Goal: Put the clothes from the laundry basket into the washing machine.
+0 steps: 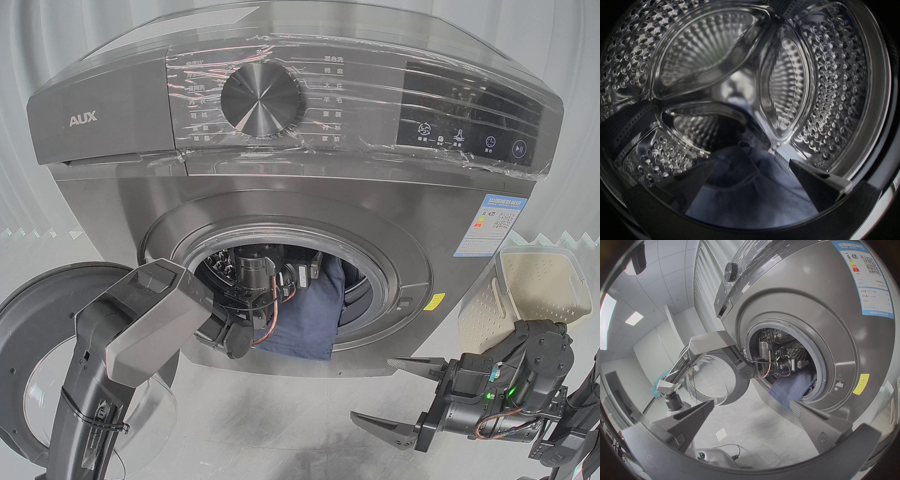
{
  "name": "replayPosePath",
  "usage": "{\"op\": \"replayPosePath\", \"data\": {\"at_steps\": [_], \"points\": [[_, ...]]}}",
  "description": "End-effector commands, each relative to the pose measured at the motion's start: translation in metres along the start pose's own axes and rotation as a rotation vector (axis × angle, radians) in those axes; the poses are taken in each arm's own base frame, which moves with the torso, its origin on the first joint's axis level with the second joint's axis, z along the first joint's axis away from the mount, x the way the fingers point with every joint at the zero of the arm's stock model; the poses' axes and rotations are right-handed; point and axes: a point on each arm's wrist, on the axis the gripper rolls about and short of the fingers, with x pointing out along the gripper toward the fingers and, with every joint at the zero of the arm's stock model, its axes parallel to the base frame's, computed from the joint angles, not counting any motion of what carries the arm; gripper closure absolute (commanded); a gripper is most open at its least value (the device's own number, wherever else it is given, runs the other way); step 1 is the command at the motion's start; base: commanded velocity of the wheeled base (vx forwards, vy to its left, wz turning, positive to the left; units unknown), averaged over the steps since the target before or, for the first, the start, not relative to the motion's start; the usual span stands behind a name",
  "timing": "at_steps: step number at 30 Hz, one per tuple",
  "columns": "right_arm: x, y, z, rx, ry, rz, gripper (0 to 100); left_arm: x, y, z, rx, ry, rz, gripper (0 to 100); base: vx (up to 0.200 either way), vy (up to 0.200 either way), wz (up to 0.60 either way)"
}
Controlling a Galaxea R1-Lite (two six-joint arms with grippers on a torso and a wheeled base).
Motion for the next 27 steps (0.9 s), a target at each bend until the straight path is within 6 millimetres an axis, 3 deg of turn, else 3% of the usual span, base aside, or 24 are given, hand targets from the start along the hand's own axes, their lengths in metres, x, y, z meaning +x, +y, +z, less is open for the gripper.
{"op": "replayPosePath", "data": {"at_steps": [1,7,12,18,19,27], "points": [[0.0,0.0,0.0,0.0,0.003,0.0,0,-0.028,-0.012,0.009,0.013,0.077,-0.039,0,0.0,0.0,0.0],[0.0,0.0,-0.001,0.002,0.004,0.0,0,-0.053,-0.02,-0.019,0.04,0.223,-0.105,0,0.0,0.0,0.0],[0.0,0.0,-0.001,0.002,0.006,0.002,0,-0.053,-0.02,-0.044,0.055,0.271,-0.109,0,0.0,0.0,0.0],[0.0,0.0,-0.001,0.0,0.004,0.002,0,-0.046,-0.02,-0.055,0.054,0.275,-0.105,0,0.0,0.0,0.0],[0.0,0.0,-0.001,0.002,0.006,0.002,0,-0.044,-0.02,-0.056,0.051,0.271,-0.104,100,0.0,0.0,0.0],[0.0,0.0,-0.001,0.0,0.005,0.003,0,-0.042,-0.021,-0.056,0.039,0.263,-0.105,100,0.0,0.0,0.0]]}}
